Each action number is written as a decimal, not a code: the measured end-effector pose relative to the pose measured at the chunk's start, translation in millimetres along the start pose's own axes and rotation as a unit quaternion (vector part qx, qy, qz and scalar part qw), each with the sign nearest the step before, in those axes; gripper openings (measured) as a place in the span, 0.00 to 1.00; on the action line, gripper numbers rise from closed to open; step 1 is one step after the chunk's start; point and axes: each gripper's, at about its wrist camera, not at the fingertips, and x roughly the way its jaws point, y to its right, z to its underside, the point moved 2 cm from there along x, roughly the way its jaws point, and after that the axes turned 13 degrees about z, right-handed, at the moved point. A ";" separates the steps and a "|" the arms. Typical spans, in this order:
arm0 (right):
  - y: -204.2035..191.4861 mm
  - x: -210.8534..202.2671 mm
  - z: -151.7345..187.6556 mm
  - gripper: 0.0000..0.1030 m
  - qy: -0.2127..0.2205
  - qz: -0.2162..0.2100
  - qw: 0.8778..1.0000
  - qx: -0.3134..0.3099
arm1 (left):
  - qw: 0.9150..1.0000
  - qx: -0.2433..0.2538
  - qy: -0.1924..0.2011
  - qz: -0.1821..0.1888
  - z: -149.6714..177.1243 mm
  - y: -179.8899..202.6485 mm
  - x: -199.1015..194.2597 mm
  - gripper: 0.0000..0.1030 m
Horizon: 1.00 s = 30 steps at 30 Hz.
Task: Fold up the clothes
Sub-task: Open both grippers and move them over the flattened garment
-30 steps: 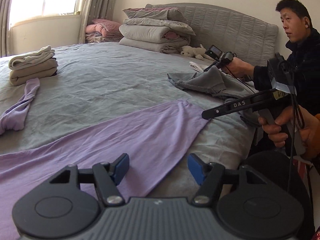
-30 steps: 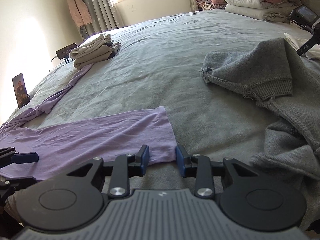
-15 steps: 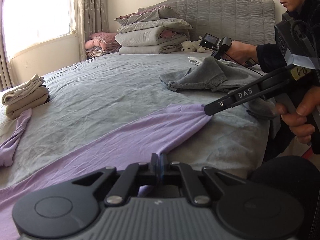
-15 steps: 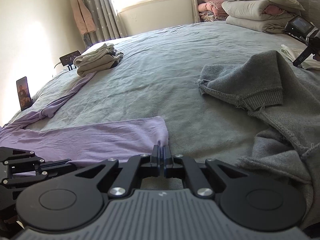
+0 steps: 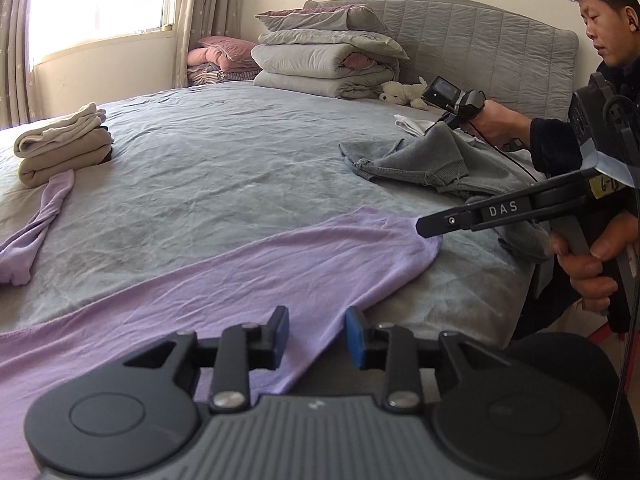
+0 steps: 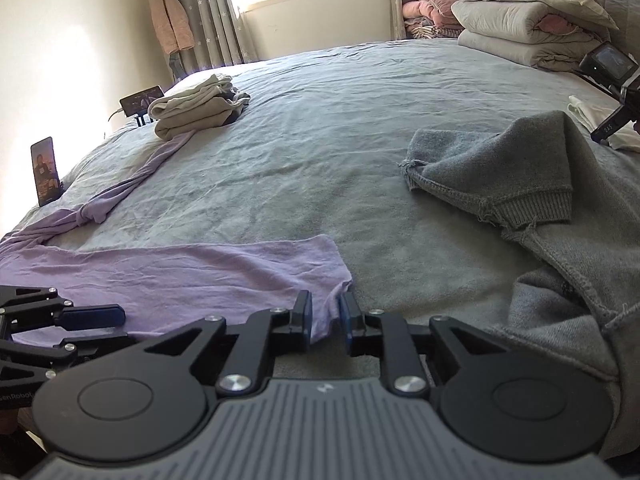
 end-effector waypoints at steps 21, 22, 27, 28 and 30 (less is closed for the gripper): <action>-87.9 34.1 -46.9 0.43 0.002 -0.044 0.997 -0.058 | 0.994 -0.036 -0.006 -0.105 -29.9 -105.7 -36.8 0.59; -91.6 36.6 -48.0 0.43 0.001 -0.045 0.997 -0.060 | 0.993 -0.038 -0.006 -0.108 -30.0 -111.1 -37.1 0.59; -103.3 51.1 -51.0 0.44 -0.001 -0.043 0.998 -0.052 | 0.990 -0.036 -0.008 -0.133 -30.0 -141.5 -31.1 0.77; -105.0 54.8 -51.1 0.44 -0.002 -0.038 0.998 -0.047 | 0.990 -0.037 -0.007 -0.137 -28.9 -146.9 -28.8 0.78; -108.5 62.6 -51.9 0.44 -0.006 -0.028 0.999 -0.040 | 0.990 -0.044 -0.002 -0.132 -24.9 -156.6 -24.1 0.85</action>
